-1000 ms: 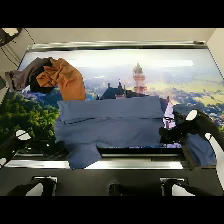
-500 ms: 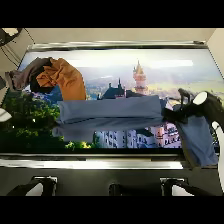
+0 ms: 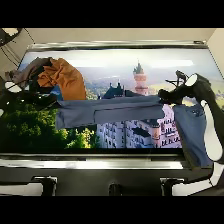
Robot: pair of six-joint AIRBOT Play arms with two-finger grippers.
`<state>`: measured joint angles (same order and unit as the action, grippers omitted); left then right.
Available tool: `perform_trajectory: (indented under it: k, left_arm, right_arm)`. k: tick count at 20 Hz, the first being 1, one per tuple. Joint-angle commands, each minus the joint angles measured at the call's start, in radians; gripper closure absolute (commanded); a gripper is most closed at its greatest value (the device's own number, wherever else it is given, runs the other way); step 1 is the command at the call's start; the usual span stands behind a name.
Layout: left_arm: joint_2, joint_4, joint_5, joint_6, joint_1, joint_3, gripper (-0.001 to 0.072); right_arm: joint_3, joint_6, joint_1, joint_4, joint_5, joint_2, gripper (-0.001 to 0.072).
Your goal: Fold the shirts.
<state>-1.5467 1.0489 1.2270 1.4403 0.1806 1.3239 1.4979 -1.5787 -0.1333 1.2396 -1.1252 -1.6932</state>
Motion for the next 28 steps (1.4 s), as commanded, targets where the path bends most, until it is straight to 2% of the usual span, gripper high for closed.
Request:
perform_trajectory:
  k: [1,4,5,6,7,8,11,14,19,21,24,25,26,27,28]
  left_arm:
    - [-0.137,-0.003,0.014,0.0,-0.009,0.067,0.0687]
    - [-0.159,-0.01,-0.01,-0.047,-0.016,0.068,0.068]
    - [-0.158,-0.018,-0.016,-0.05,-0.017,0.068,0.0628]
    - [-0.158,-0.021,-0.012,-0.049,-0.014,0.076,0.0448]
    - [-0.157,-0.021,0.008,-0.05,-0.011,0.09,0.0231]
    - [-0.154,-0.019,0.037,-0.056,-0.01,0.109,0.0191]
    - [-0.116,-0.02,0.078,-0.065,-0.007,0.157,0.0193]
    - [-0.048,-0.021,0.074,-0.075,-0.007,0.169,0.0194]
    - [0.046,-0.021,0.074,-0.084,-0.008,0.169,0.0195]
    - [0.065,-0.021,0.074,-0.083,-0.008,0.169,0.0195]
    - [0.073,-0.034,0.074,-0.083,-0.021,0.169,0.0199]
    - [0.072,-0.054,0.074,-0.084,-0.029,0.169,0.0218]
    - [0.071,-0.086,0.074,-0.083,-0.039,0.168,0.0286]
    - [0.07,-0.114,0.07,-0.083,-0.054,0.168,0.0378]
    - [0.07,-0.141,0.062,-0.083,-0.079,0.166,0.052]
  right_arm:
    - [0.043,-0.015,0.002,-0.063,0.041,-0.107,0.067]
    - [0.043,-0.014,0.002,-0.09,0.028,-0.142,0.0664]
    - [0.043,-0.014,0.002,-0.095,0.03,-0.142,0.0605]
    - [0.043,-0.013,0.0,-0.103,0.033,-0.138,0.0459]
    - [0.043,-0.002,0.0,-0.098,0.028,-0.128,0.0225]
    - [0.043,0.009,0.0,-0.078,0.028,-0.113,0.006]
    - [0.043,-0.015,0.0,0.019,0.039,-0.091,0.0027]
    - [0.043,-0.025,0.001,0.02,0.035,-0.113,0.0011]
    - [0.043,-0.06,0.001,0.018,-0.007,-0.148,0.0012]
    - [0.043,-0.06,0.001,0.008,-0.047,-0.151,0.0049]
    - [0.043,-0.053,0.001,-0.084,-0.074,-0.151,0.0423]
    - [0.043,-0.051,0.001,-0.113,-0.071,-0.151,0.0564]
    - [0.043,-0.047,0.001,-0.148,-0.069,-0.148,0.0666]
    - [0.043,-0.016,0.001,-0.185,-0.07,-0.138,0.0666]
    - [0.043,0.027,0.001,-0.225,-0.073,-0.121,0.0667]
